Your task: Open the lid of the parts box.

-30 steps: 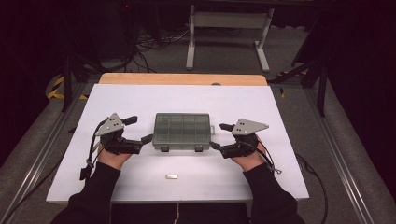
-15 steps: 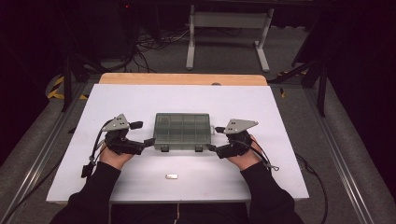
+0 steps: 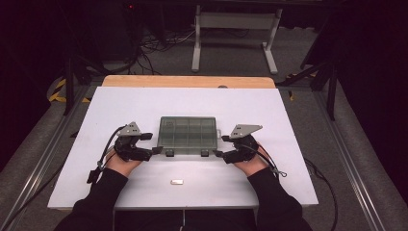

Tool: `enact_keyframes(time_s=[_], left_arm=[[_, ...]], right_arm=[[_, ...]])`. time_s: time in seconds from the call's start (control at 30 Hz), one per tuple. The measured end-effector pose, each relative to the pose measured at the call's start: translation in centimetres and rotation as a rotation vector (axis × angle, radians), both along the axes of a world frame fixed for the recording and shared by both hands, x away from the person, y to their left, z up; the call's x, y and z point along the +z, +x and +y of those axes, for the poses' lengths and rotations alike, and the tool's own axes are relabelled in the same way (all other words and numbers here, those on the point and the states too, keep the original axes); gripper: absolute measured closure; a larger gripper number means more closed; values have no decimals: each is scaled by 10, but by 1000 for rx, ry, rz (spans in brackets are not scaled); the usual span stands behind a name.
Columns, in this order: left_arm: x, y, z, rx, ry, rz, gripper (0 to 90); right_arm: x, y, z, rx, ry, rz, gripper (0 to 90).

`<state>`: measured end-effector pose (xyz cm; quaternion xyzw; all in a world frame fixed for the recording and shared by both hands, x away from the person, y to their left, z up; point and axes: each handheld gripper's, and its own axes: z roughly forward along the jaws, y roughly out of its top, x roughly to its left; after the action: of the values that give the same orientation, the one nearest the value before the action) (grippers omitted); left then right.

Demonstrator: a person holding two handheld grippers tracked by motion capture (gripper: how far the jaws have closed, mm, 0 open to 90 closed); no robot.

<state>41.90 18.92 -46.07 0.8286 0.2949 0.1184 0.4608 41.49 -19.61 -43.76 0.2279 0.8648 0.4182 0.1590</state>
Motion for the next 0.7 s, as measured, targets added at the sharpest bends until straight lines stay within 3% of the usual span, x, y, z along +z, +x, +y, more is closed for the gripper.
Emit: enact_keyframes(time_s=[0.27,0.7], left_arm=[[-5,1,-2,-17,30,21,328],[-11,4,0,-41,21,68,456]], right_arm=[[-9,0,0,-8,-16,12,383],[-17,4,2,-13,-30,46,506]])
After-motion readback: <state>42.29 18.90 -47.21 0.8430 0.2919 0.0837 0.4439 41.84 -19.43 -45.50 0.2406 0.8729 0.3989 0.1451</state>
